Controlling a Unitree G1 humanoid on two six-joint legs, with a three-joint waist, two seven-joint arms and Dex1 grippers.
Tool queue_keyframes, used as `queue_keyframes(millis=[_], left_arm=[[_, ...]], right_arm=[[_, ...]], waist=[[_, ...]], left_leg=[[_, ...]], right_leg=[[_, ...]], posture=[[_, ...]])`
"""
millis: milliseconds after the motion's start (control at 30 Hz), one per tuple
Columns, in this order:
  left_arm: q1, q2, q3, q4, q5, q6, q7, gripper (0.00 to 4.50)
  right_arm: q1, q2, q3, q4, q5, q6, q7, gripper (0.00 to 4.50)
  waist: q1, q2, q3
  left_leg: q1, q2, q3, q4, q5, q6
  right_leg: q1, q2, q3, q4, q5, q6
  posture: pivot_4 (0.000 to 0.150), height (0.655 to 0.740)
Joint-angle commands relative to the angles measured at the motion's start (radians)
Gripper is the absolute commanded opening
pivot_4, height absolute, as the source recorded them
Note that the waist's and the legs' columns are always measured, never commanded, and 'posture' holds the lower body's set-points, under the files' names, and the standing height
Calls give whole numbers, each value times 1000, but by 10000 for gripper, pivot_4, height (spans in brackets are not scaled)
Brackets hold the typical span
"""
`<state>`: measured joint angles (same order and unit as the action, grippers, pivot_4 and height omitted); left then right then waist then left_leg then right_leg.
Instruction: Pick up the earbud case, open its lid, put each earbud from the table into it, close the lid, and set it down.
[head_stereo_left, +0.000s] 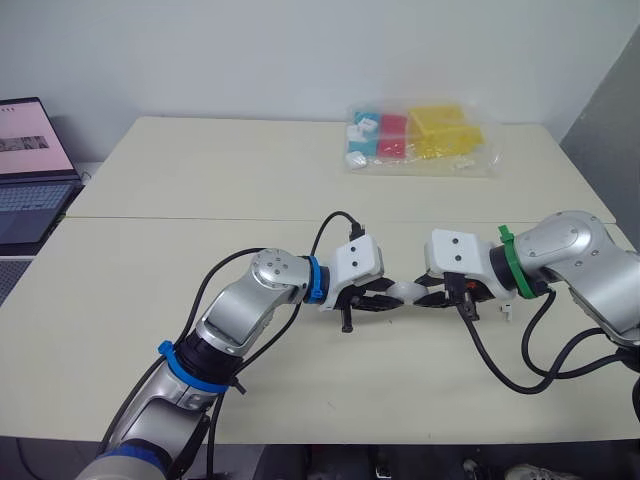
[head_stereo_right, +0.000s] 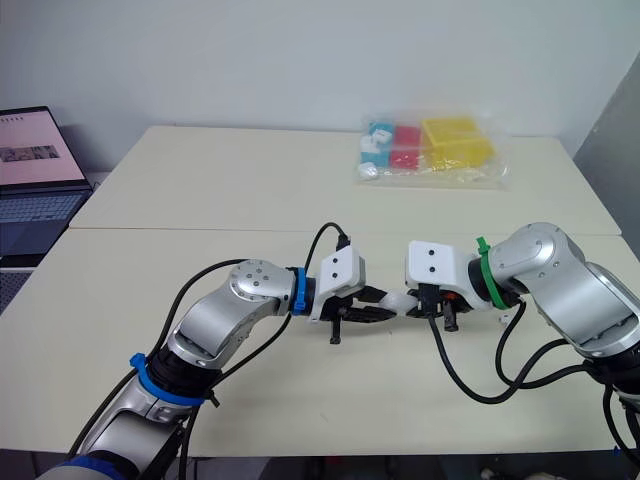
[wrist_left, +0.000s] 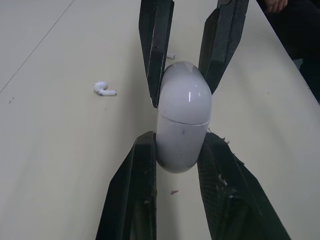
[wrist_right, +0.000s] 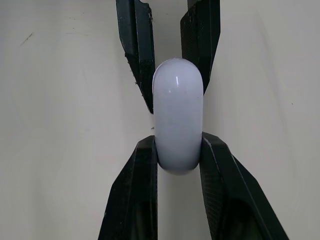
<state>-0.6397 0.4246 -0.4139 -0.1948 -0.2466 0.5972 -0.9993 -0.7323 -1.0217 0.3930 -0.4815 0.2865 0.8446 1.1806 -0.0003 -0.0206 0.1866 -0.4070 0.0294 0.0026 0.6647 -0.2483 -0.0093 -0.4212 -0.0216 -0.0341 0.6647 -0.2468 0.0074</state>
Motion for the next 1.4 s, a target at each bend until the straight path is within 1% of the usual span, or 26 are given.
queue_keyframes(millis=[33, 333, 367, 400, 567, 733, 800, 867, 900, 933, 1000, 1033, 1100, 1133, 1233, 1400], left_arm=[[3, -9, 10, -14, -12, -19, -6, 7607], [18, -13, 11, -5, 0, -42, 4, 7607], [21, -13, 11, -4, 2, -45, 5, 7607], [24, -13, 12, -2, 5, -48, 7, 7607], [34, -9, 13, 8, 9, -56, 13, 7607], [69, 2, 32, 26, 4, -66, 13, 7607], [96, -15, 66, 46, -27, -99, 10, 7607], [120, -47, 112, 59, -81, -94, 7, 7607], [138, -67, 137, 59, -115, -113, -5, 7607], [163, -105, 185, 58, -174, -103, 8, 7607], [204, -133, 227, 58, -218, -135, -4, 7607], [212, -131, 223, 61, -199, -167, -6, 7607], [212, -142, 227, 67, -183, -205, 10, 7607], [210, -149, 229, 72, -182, -219, 16, 7607], [202, -159, 231, 94, -158, -292, 23, 7607], [200, -159, 207, 120, -122, -377, 5, 7607]], right_arm=[[-12, 0, -38, -31, 3, -14, 7, 7499], [-10, -30, -40, -44, 17, -7, 53, 7499], [-8, -35, -41, -42, 15, -12, 55, 14729], [-5, -43, -42, -42, 19, -14, 66, 17825], [3, -53, -54, -23, 8, -11, 63, 36053], [37, -124, -95, -3, -1, -63, 90, 36195], [52, -146, -132, 14, -1, -109, 99, 36195], [69, -152, -180, 28, 13, -176, 111, 36195], [80, -140, -220, 32, 38, -219, 119, 36195], [85, -121, -271, 36, 67, -233, 108, 36195], [100, -85, -349, 32, 109, -261, 87, 36195], [107, -74, -370, 24, 117, -259, 74, 36195], [121, -24, -399, 15, 108, -316, 27, 36195], [121, 4, -407, 10, 130, -318, 20, 36195], [123, 31, -401, -11, 129, -310, -8, 36195], [123, 60, -304, -13, 48, -349, -41, 36195]], waist=[[0, 0, 0], [0, 0, 0], [0, 0, 0], [0, 0, 0], [0, 0, 0], [1, 0, 0], [0, 0, 0], [0, 0, 0], [1, 0, 0], [0, 0, 0], [-1, 0, 0], [0, 0, 0], [1, 0, 0], [1, 0, 0], [1, 0, 0], [0, 0, 0]], left_leg=[[0, 0, 0, 0, 0, 0], [0, 0, 0, 0, 0, 0], [0, 0, 0, 0, 0, 0], [0, 0, 0, 0, 0, 0], [1, 0, 1, 0, 0, 0], [2, 0, 1, 0, 0, 0], [2, 0, 1, 0, 0, 0], [3, 0, 2, 0, 0, 0], [3, 0, 2, 0, 0, 0], [3, 0, 2, 0, 0, 0], [5, 1, 3, 0, 0, 0], [5, 1, 3, 0, 0, 0], [6, 1, 2, 0, 0, 0], [8, 1, 2, 0, 0, 0], [9, 0, 2, 0, 0, 0], [10, 0, 2, 0, 0, 0]], right_leg=[[0, 0, 0, 0, 0, 0], [0, 0, 0, 0, 0, 0], [0, 0, 0, 0, 0, 0], [0, 0, 0, 0, 0, 0], [1, 0, 1, 1, 0, 0], [1, 0, 1, 1, 0, 0], [1, 0, 1, 1, 0, 0], [1, 0, 2, 1, 0, 0], [1, 0, 2, 1, 0, 0], [2, 0, 2, 1, 0, 0], [2, 0, 3, 1, 0, 0], [3, 0, 3, 1, 0, 0], [5, 0, 5, 1, 0, 0], [7, 0, 4, 1, 0, 0], [8, 0, 4, 1, 1, -1], [9, 0, 5, 0, 1, -1]], posture=[[1500, 7345], [1500, 7345], [1500, 7345], [1500, 7345], [1500, 7345], [1500, 7345], [1500, 7345], [1500, 7345], [1500, 7345], [1500, 7345], [1500, 7345], [1500, 7345], [1500, 7345], [1500, 7345], [1500, 7345], [1500, 7345]])
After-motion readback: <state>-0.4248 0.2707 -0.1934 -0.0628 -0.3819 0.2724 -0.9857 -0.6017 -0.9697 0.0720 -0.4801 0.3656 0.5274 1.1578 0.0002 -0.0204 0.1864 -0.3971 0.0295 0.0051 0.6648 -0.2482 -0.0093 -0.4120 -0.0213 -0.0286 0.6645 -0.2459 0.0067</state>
